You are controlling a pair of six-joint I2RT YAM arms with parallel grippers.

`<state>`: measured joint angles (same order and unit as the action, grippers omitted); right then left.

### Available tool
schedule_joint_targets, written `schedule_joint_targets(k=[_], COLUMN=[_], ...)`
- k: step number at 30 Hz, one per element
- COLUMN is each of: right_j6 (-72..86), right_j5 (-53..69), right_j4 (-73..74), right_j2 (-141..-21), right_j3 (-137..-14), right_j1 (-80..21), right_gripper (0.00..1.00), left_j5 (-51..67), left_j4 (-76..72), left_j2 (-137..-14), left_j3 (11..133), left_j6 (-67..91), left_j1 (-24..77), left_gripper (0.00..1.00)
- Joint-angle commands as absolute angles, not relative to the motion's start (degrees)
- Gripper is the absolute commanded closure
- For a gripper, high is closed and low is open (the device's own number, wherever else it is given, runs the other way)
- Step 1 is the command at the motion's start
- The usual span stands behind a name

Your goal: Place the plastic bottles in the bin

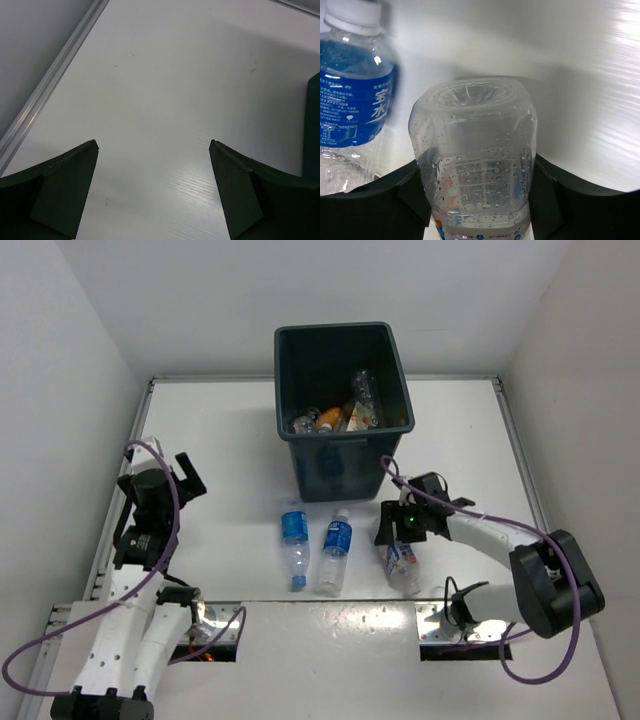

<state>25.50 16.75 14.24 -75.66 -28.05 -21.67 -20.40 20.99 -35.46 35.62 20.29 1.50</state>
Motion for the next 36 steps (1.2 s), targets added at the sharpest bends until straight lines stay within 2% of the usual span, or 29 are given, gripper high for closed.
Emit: schedule_joint_targets(k=[1, 3, 4, 7, 11, 13, 19, 24, 30, 36], right_j6=[25.85, 25.14, 24.53, 24.52, 25.84, 25.84, 25.31, 24.62, 23.99, 34.44], right_j5=[14.24, 14.24, 14.24, 15.64, 20.74, 20.74, 12.66, 6.26, 2.12, 5.44], right_j4=[15.82, 16.52, 17.22, 18.71, 19.25, 19.25, 16.88, 13.98, 3.27, -1.85], right_j2=[-71.9, -69.27, -68.56, -64.96, -59.78, -56.36, -51.69, -52.2, -56.42, -63.96], right_j3=[-27.77, -28.3, -29.0, -30.84, -34.61, -36.29, -46.12, -59.04, -72.67, -86.01], right_j1=[-18.82, -16.19, -12.69, -4.68, 0.62, 1.23, 4.65, 7.12, 6.59, 7.46], right_gripper=[0.54, 0.62, 0.69, 0.8, 0.8, 0.84, 0.93, 0.96, 0.96, 0.96], left_j5=[-21.53, -22.32, -23.02, -24.86, -25.4, -25.4, -22.07, -22.06, -22.06, -22.06], left_j4=[19.08, 19.07, 19.07, 19.07, 19.07, 19.07, 18.54, 14.16, 12.92, 12.92], left_j2=[-35.5, -35.51, -36.12, -36.12, -35.6, -35.6, -36.83, -38.06, -37.35, -37.35], left_j3=[34.89, 34.89, 34.89, 34.89, 34.89, 34.89, 34.37, 31.91, 31.38, 30.85], left_j6=[19.51, 19.51, 19.51, 20.56, 20.57, 20.57, 18.81, 17.58, 17.05, 17.05], left_j1=[1.41, 1.41, 1.41, 1.41, 1.41, 1.41, 1.41, 3.69, 5.45, 8.08], left_gripper=[0.0, 0.0, 0.0, 0.0, 0.0, 0.0, 0.0, 0.0, 0.0, 0.0])
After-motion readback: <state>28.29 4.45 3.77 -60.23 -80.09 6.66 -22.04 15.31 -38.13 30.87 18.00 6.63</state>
